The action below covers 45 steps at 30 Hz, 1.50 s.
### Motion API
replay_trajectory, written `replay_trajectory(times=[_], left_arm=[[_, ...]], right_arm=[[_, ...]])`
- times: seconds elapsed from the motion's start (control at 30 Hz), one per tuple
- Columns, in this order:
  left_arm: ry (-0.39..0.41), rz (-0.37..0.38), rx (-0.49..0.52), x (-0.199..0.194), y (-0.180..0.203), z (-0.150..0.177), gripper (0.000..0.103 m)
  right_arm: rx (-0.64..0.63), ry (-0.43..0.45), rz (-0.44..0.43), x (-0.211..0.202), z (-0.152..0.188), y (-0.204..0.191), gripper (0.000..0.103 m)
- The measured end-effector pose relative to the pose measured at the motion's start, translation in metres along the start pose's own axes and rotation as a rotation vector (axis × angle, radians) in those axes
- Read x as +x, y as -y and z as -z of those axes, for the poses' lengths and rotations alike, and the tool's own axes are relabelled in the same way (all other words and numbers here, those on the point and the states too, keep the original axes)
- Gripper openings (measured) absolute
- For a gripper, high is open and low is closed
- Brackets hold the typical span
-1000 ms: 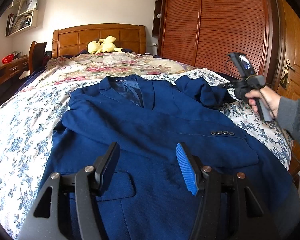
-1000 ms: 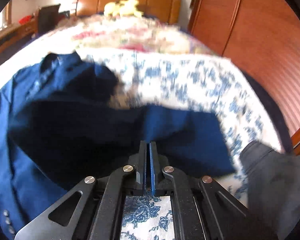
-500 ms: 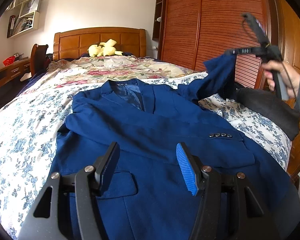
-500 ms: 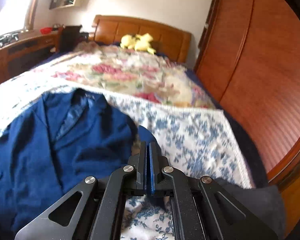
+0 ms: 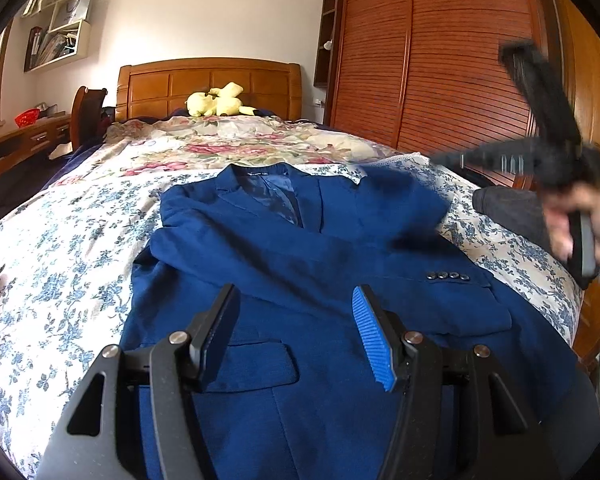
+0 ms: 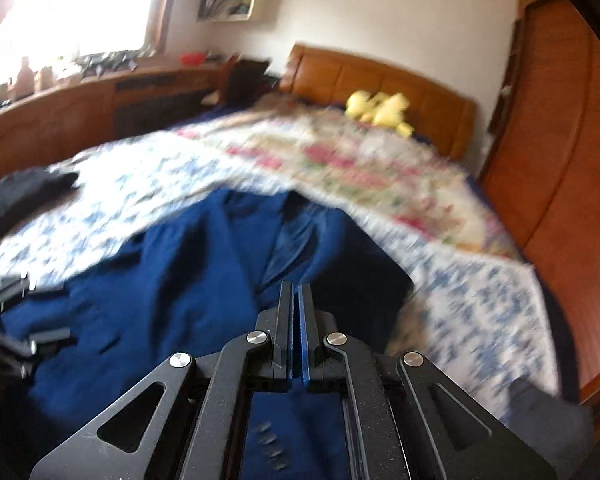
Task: Fold large clothes
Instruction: 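Lay the held sleeve across the jacket front and open the right tool, then grasp the sleeve cuff with the right tool, straighten it, release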
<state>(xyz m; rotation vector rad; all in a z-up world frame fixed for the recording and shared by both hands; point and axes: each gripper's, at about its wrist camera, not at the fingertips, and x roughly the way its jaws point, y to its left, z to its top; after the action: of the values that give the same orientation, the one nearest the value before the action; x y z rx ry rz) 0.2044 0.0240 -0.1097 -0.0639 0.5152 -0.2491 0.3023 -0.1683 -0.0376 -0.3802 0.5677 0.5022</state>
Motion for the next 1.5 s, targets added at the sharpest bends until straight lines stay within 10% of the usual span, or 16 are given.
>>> replay_trajectory(times=[0.23,0.37,0.57,1.0,1.1,1.5], left_arm=[[0.000,0.002,-0.001,0.000,-0.001,0.000,0.058],[-0.003,0.001,0.002,0.002,0.001,-0.001,0.058],[-0.009,-0.002,0.013,0.005,0.005,0.000,0.058],[-0.015,-0.018,0.024,0.001,0.002,0.003,0.058],[-0.011,-0.034,0.021,-0.006,-0.001,0.003,0.058],[0.021,-0.114,0.019,-0.053,-0.011,0.002,0.058]], right_arm=[[0.077,-0.094,-0.051,0.021,0.041,-0.007,0.003],[0.137,-0.091,-0.028,0.014,0.049,0.010,0.044],[0.218,-0.126,0.028,0.036,0.060,0.040,0.048],[0.427,-0.244,0.025,0.099,0.088,0.083,0.048],[0.399,-0.217,-0.034,0.097,0.081,0.079,0.008],[0.159,0.042,-0.038,0.020,0.016,0.013,0.005]])
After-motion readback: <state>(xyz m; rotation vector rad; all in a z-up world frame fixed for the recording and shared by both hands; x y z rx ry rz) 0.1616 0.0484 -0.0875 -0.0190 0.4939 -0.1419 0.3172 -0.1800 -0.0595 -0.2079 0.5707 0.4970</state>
